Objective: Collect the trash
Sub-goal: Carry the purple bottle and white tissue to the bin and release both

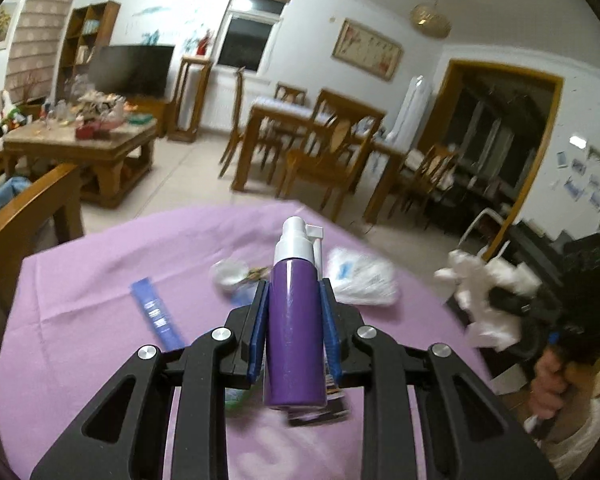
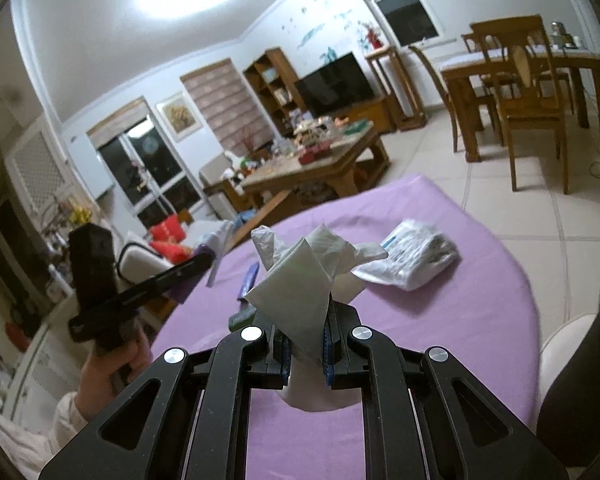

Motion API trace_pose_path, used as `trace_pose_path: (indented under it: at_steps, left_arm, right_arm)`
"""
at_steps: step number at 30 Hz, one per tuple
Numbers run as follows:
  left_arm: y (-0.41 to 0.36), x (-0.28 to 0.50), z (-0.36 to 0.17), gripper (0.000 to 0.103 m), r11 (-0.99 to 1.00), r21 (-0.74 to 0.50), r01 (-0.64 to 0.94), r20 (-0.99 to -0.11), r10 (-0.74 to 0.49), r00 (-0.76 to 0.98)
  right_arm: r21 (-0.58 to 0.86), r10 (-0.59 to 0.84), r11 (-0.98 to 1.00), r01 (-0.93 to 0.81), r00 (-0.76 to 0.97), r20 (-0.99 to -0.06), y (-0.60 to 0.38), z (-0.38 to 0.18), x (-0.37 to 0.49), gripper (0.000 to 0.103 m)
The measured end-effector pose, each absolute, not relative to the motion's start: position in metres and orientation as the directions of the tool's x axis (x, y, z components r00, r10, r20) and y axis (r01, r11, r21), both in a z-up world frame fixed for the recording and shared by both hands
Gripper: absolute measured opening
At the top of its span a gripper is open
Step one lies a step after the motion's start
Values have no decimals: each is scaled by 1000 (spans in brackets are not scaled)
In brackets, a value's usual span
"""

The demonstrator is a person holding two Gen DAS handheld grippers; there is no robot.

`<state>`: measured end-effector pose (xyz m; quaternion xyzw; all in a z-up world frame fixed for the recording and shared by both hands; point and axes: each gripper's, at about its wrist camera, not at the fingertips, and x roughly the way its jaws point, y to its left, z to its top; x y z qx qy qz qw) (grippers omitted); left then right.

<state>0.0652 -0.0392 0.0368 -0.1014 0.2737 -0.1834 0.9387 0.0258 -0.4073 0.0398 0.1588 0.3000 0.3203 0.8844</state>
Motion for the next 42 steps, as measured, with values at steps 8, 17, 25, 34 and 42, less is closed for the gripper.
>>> trace_pose_path:
  at_steps: [8, 17, 25, 34, 42]
  left_arm:
    - [-128, 66, 48, 24, 810, -343, 476, -396, -584, 709]
    - [-254, 78, 29, 24, 684, -356, 636, -419, -726, 546]
    - [-342, 83, 13, 24, 602, -337, 724, -465, -775, 428]
    - [-399, 80, -10, 24, 560, -317, 765, -521, -777, 353]
    - [-429, 76, -20, 24, 572, -265, 776, -543, -754, 370]
  right_arm:
    - [466, 560, 801, -375, 745, -364, -475, 56, -4, 12]
    - [479, 393, 853, -208, 860, -326, -571, 55, -33, 12]
    - [496, 262, 866, -66, 904, -338, -647, 32, -52, 12]
    - [535, 176, 843, 49, 916, -361, -712, 0, -69, 12]
    - [538, 135, 837, 98, 916, -377, -737, -22, -64, 12]
